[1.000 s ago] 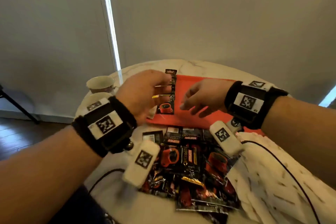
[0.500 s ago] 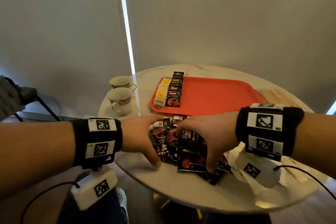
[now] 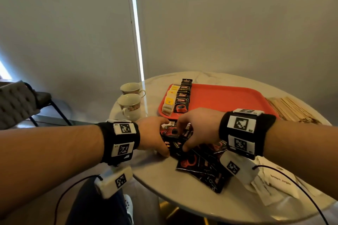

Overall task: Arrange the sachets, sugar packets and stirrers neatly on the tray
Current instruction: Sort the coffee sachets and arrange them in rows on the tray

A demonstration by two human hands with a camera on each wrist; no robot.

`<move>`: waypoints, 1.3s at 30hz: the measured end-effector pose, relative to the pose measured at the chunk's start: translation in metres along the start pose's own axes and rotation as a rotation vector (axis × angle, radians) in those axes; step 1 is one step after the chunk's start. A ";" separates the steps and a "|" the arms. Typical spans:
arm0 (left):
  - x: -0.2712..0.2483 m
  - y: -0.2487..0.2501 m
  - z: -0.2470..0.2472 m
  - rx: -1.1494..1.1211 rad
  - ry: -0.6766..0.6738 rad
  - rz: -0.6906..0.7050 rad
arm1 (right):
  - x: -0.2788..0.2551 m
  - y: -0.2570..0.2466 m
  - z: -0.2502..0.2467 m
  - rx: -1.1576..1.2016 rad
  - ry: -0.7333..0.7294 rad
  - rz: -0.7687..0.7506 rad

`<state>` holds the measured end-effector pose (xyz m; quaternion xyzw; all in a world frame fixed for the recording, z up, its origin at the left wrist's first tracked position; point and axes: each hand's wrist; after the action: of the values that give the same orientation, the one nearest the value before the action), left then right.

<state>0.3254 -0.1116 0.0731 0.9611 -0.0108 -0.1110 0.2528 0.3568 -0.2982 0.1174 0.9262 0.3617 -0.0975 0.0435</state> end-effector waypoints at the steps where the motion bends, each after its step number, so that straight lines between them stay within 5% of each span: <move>1: 0.001 0.001 -0.001 0.007 -0.013 0.012 | 0.001 0.000 -0.001 -0.005 -0.009 -0.002; 11: 0.012 -0.007 -0.002 -0.029 -0.041 -0.009 | 0.001 0.000 -0.005 0.001 -0.147 0.081; 15: 0.007 -0.011 -0.004 -0.053 0.004 0.037 | 0.011 -0.005 -0.006 -0.012 -0.095 0.017; 20: 0.007 -0.008 -0.008 -0.036 -0.096 0.022 | 0.022 -0.004 -0.007 0.004 -0.098 0.023; 33: 0.007 0.005 -0.009 0.005 0.078 0.025 | 0.032 -0.003 -0.007 -0.011 -0.059 -0.043; 39: 0.005 0.014 -0.012 -0.309 0.151 -0.101 | 0.029 -0.007 -0.006 0.066 -0.047 -0.083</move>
<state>0.3335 -0.1182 0.0887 0.9156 0.0735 -0.0515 0.3919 0.3742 -0.2732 0.1165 0.9087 0.3953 -0.1328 0.0170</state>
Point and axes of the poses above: each hand's wrist, its own x-axis towards the middle knuckle, its own z-axis out of the palm, y = z × x, and after that the axes turned 7 degrees about -x, right-handed
